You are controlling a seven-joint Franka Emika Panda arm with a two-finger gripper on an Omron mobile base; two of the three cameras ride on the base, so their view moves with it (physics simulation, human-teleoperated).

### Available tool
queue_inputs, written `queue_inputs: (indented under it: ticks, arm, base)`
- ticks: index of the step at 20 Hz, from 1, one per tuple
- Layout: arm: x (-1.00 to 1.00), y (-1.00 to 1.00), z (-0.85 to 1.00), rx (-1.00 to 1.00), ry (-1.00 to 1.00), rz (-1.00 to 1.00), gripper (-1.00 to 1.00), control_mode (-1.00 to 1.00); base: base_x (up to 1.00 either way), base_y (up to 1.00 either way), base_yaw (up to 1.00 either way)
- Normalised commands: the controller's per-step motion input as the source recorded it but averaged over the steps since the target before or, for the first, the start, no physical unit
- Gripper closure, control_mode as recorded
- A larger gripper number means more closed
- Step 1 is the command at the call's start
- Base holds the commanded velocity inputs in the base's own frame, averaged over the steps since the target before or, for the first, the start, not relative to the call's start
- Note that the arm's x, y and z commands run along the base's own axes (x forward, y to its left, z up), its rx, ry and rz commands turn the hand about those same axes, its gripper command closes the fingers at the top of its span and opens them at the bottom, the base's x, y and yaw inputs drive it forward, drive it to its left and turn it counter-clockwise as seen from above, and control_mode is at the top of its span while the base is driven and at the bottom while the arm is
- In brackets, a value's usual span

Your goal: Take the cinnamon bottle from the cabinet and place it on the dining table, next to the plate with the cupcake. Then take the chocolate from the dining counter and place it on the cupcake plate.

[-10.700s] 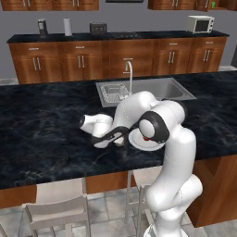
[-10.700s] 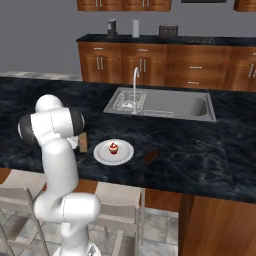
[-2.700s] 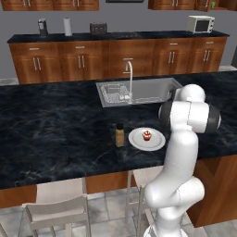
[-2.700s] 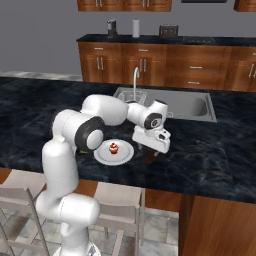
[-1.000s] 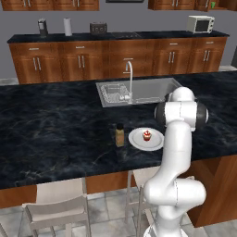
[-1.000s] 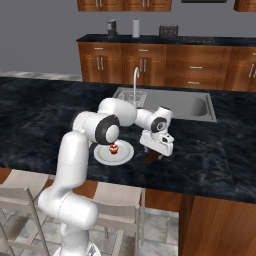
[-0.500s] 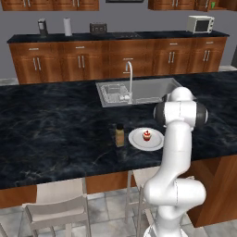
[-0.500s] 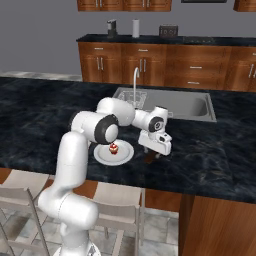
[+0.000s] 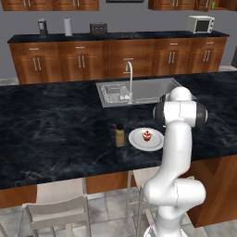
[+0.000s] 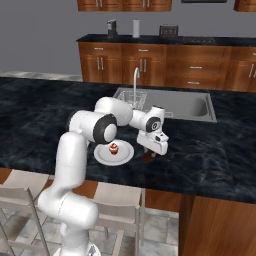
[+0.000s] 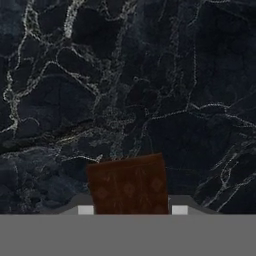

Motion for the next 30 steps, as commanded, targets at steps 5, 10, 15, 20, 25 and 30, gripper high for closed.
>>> queue_inputs:
  ticks: [5,10,15,20,25,30]
  arm:
    - [-0.11,0.03,-0.16,0.00,-0.01,-0.13,1.00,-1.00]
    - [-0.25,0.10,0.38,0.08,0.00,-0.04,1.00,-1.00]
    - [-0.34,0.33,0.24,0.05,0.00,-0.01,1.00,-1.00]
    - [-0.14,0.56,0.06,-0.05,-0.03,0.00,1.00,-1.00]
    - [-0.07,0.55,0.03,-0.18,-0.15,-0.02,1.00,-1.00]
    - [-0.01,0.34,-0.01,-0.14,-0.10,-0.04,1.00,-1.00]
  base:
    - [0.00,0.00,0.00]
    - [0.00,0.00,0.00]
    - [0.00,0.00,0.00]
    - [0.00,0.00,0.00]
    - [0.00,0.00,0.00]
    - [0.00,0.00,0.00]
